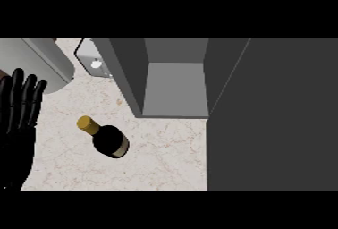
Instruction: Pick up the wine, place it into the cabinet and close the cabinet
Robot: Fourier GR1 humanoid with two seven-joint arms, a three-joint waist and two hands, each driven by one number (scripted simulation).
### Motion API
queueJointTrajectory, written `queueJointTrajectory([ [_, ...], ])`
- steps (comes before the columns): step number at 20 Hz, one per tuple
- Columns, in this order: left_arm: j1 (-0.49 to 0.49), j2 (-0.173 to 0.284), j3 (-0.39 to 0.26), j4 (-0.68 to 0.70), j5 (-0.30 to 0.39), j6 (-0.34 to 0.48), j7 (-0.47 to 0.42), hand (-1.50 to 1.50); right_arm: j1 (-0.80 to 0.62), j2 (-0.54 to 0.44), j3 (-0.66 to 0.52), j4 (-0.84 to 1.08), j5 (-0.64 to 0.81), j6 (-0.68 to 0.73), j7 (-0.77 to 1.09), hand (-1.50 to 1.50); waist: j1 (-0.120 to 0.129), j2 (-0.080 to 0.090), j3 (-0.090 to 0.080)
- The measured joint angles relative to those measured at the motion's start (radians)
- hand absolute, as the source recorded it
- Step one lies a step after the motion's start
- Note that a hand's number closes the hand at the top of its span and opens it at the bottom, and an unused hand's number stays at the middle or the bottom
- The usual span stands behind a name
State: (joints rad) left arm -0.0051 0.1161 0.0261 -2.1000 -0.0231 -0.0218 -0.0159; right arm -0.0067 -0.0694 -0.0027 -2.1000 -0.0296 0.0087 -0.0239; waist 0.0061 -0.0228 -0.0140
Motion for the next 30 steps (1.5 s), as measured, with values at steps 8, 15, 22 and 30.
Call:
queueJointTrajectory([
  [8, -0.003, -0.096, -0.189, 0.042, -0.198, 0.379, 0.080, -1.50, 0.097, -0.017, 0.061, -0.060, -0.029, 0.069, 0.034, -1.50, -0.028, 0.020, 0.012],
  [15, -0.113, -0.112, -0.480, 0.138, -0.240, 0.812, 0.191, -1.50, 0.164, -0.046, 0.137, -0.176, -0.091, 0.125, 0.176, -1.50, -0.032, 0.020, 0.014],
  [22, -0.303, -0.114, -0.672, 0.235, -0.406, 1.064, 0.402, -1.50, 0.154, -0.063, 0.145, -0.315, -0.119, 0.100, 0.344, -1.50, -0.019, 0.020, 0.015],
  [30, -0.441, -0.114, -0.699, 0.251, -0.591, 1.127, 0.661, -1.50, 0.122, -0.048, 0.173, -0.343, -0.094, 0.068, 0.427, -1.50, -0.010, 0.018, 0.015],
])
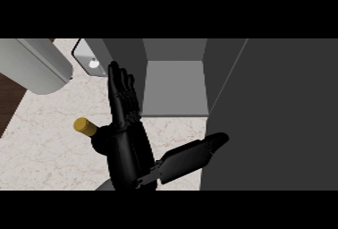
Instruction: Pick up the wine, place it into the cabinet and close the cabinet
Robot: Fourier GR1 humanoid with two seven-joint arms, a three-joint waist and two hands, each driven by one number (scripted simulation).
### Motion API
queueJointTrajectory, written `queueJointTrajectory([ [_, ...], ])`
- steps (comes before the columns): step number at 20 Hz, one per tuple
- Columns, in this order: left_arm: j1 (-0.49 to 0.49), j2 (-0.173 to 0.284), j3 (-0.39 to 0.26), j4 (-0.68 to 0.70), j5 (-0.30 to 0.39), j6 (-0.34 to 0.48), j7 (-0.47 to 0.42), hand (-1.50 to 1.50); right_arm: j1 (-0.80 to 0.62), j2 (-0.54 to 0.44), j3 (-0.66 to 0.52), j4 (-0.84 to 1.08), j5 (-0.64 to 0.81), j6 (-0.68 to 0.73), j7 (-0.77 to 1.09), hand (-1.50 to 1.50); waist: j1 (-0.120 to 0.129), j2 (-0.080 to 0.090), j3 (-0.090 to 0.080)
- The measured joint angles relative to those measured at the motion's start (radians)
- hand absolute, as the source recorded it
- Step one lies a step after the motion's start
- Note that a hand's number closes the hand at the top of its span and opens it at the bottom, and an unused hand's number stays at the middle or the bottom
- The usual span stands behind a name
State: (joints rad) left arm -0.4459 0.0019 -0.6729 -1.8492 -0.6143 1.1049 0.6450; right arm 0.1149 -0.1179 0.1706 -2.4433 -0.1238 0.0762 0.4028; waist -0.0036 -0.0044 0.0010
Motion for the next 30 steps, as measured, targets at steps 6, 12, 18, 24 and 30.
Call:
queueJointTrajectory([
  [6, -0.012, 0.000, 0.012, -0.043, -0.159, 0.004, 0.167, -1.50, -0.061, -0.010, -0.024, -0.016, 0.007, -0.026, 0.081, -1.50, 0.005, -0.002, 0.000],
  [12, 0.032, -0.001, 0.019, -0.126, -0.324, -0.037, 0.307, -1.50, -0.075, 0.000, -0.017, -0.022, 0.023, -0.040, 0.099, -1.50, 0.005, -0.002, 0.000],
  [18, 0.106, -0.001, 0.009, -0.218, -0.456, -0.077, 0.393, -1.50, -0.083, -0.004, -0.033, -0.033, 0.028, -0.037, 0.116, -1.50, 0.004, 0.000, 0.000],
  [24, 0.198, 0.010, 0.011, -0.320, -0.504, -0.112, 0.424, -1.50, -0.092, 0.002, -0.024, -0.040, 0.040, -0.041, 0.135, -1.50, 0.003, 0.001, -0.001],
  [30, 0.284, 0.058, 0.052, -0.382, -0.431, -0.114, 0.392, -1.50, -0.097, 0.003, -0.027, -0.046, 0.048, -0.039, 0.138, -1.50, 0.001, 0.002, -0.001],
])
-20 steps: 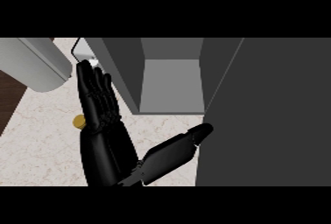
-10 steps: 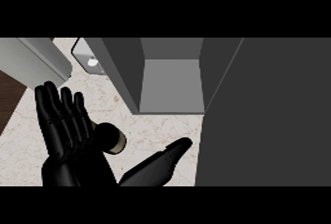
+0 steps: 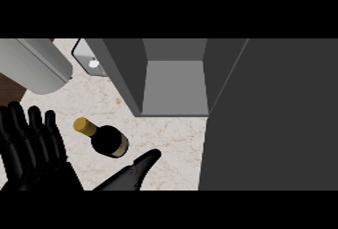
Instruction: Pick up the wine, place it into the cabinet and close the cabinet
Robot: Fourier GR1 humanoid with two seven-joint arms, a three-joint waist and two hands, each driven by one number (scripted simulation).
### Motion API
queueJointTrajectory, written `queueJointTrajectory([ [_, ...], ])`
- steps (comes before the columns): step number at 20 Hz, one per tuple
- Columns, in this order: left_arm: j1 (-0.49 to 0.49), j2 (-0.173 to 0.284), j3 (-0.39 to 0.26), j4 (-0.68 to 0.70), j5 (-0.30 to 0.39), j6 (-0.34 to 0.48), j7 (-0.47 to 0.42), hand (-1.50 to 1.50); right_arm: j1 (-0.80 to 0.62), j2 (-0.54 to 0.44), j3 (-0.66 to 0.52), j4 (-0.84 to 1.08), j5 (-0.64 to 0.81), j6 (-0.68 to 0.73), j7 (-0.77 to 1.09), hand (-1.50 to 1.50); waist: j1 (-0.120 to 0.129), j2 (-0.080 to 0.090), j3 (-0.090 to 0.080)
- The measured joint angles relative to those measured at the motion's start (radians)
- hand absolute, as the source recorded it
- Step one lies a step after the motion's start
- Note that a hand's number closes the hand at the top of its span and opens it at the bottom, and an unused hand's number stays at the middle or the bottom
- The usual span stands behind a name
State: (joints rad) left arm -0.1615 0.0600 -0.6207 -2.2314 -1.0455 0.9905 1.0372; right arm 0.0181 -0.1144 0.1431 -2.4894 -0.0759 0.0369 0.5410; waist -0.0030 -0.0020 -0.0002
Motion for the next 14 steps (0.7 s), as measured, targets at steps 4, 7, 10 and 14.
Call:
queueJointTrajectory([
  [4, 0.071, 0.068, 0.003, -0.007, 0.106, 0.059, -0.065, -1.50, -0.005, 0.005, 0.023, -0.004, 0.006, -0.008, 0.016, -1.50, -0.003, 0.001, -0.001],
  [7, 0.103, 0.108, 0.006, 0.000, 0.193, 0.099, -0.108, -1.50, -0.003, 0.017, 0.051, -0.002, 0.016, -0.016, 0.012, -1.50, -0.003, 0.001, -0.001],
  [10, 0.123, 0.130, -0.004, 0.031, 0.275, 0.146, -0.162, -1.50, 0.000, 0.011, 0.038, -0.001, 0.018, -0.006, 0.003, -1.50, -0.004, 0.001, -0.001],
  [14, 0.139, 0.185, -0.013, 0.075, 0.410, 0.209, -0.255, -1.50, -0.019, 0.004, 0.024, -0.002, 0.018, -0.005, 0.024, -1.50, -0.005, 0.002, -0.002],
])
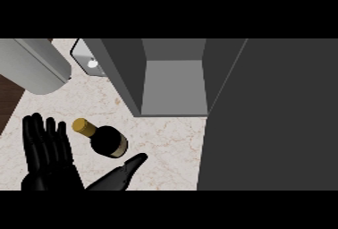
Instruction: Pick up the wine, place it into the cabinet and close the cabinet
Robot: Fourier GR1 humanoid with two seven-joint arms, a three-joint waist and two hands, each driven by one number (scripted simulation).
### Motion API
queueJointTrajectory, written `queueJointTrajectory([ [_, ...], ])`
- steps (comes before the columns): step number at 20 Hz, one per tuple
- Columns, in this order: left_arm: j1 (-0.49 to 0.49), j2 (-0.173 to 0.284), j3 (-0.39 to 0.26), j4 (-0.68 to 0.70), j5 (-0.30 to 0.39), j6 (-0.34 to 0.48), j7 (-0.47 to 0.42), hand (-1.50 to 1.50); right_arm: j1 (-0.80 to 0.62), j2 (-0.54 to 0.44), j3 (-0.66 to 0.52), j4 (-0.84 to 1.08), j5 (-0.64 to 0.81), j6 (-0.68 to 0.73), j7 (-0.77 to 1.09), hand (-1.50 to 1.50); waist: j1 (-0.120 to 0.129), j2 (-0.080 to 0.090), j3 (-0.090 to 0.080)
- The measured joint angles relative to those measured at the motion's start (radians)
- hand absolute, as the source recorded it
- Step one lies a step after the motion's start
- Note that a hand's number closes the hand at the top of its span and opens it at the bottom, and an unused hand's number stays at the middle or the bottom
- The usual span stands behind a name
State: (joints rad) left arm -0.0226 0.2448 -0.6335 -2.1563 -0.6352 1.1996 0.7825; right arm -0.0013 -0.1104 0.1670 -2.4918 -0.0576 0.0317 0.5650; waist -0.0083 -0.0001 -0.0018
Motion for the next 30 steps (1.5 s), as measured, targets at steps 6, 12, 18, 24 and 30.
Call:
queueJointTrajectory([
  [6, 0.009, 0.063, -0.003, 0.057, 0.198, 0.087, -0.161, -1.50, -0.028, 0.006, 0.004, 0.000, 0.003, -0.011, 0.029, -1.50, -0.002, 0.000, -0.001],
  [12, 0.032, 0.088, -0.005, 0.125, 0.346, 0.152, -0.330, -1.50, -0.040, 0.009, 0.002, 0.000, 0.007, -0.022, 0.039, -1.50, -0.002, 0.000, -0.002],
  [18, 0.037, 0.071, 0.032, 0.166, 0.507, 0.143, -0.477, -1.50, -0.035, 0.006, -0.006, -0.001, 0.005, -0.014, 0.036, -1.50, -0.002, -0.001, -0.003],
  [24, 0.102, 0.001, 0.102, 0.207, 0.670, 0.039, -0.677, -1.50, -0.053, 0.006, -0.006, 0.000, 0.008, -0.020, 0.044, -1.50, 0.004, -0.002, -0.004],
  [30, 0.168, -0.107, 0.219, 0.321, 0.851, -0.183, -0.934, -1.50, -0.042, 0.005, -0.007, -0.002, 0.009, -0.020, 0.040, -1.50, 0.004, -0.002, -0.003],
])
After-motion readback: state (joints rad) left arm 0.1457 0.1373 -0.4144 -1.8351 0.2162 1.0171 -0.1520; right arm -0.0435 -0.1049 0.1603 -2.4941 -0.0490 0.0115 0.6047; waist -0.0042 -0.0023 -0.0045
